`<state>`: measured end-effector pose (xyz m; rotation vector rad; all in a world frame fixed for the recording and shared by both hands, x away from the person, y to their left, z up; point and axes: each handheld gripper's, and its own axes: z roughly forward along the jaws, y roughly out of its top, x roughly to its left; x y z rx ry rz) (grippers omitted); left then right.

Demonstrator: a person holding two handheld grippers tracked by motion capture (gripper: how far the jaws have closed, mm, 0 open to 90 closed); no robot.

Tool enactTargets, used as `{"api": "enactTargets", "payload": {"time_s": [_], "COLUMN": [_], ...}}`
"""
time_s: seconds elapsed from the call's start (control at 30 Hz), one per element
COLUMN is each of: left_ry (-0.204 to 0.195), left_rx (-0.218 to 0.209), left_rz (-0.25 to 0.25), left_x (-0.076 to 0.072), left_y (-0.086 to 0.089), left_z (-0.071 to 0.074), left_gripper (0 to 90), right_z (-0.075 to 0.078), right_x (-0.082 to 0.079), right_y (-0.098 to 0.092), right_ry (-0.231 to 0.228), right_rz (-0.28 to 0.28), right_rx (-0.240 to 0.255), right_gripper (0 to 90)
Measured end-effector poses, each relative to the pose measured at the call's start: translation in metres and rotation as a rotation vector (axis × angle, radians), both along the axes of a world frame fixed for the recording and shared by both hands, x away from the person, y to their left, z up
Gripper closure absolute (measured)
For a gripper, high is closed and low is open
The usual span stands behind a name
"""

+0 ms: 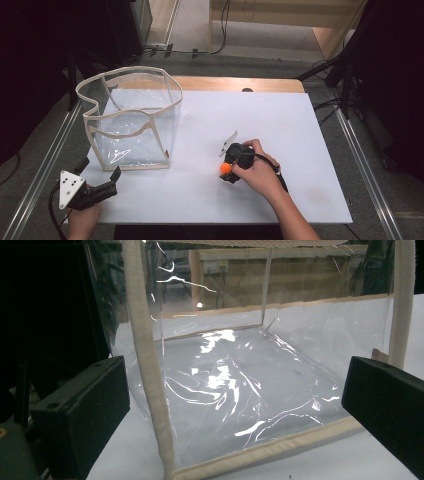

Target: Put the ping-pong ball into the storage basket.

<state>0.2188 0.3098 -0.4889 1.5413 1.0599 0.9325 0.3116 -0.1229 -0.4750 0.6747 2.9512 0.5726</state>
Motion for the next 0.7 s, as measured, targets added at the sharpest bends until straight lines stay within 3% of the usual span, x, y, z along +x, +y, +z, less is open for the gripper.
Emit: {"api": "enactTargets", "payload": {"time_s": [0.17, 0.4, 0.53, 0.7], "left_ry": [0.002, 0.002, 0.001, 0.0], "left_rx": [-0.001, -0.001, 0.0, 0.001], "left_rz": [-0.001, -0.001, 0.0, 0.001], "left_x": [-0.0003, -0.0002, -0.0001, -0.0002], "left_y": [0.0004, 0.0003, 0.0001, -0.0002], "left_z": [0.0001, 0.0001, 0.0, 0.0], "left_gripper": [0.0, 0.0, 0.0, 0.0], "right_z": [-0.0003, -0.0048, -0.0066, -0.0075], "right_x": [0.0013, 0.0046, 0.0059, 0.0064], "right_y": [0.0012, 0.003, 0.0038, 0.0039], "right_ry": [0.004, 0.029, 0.045, 0.045], "right_rz": [-0.023, -0.018, -0.019, -0.016], "right_rx": [-0.012, -0.024, -0.006, -0.029], "right_gripper": [32.9, 35.5, 40.4, 45.1]}}
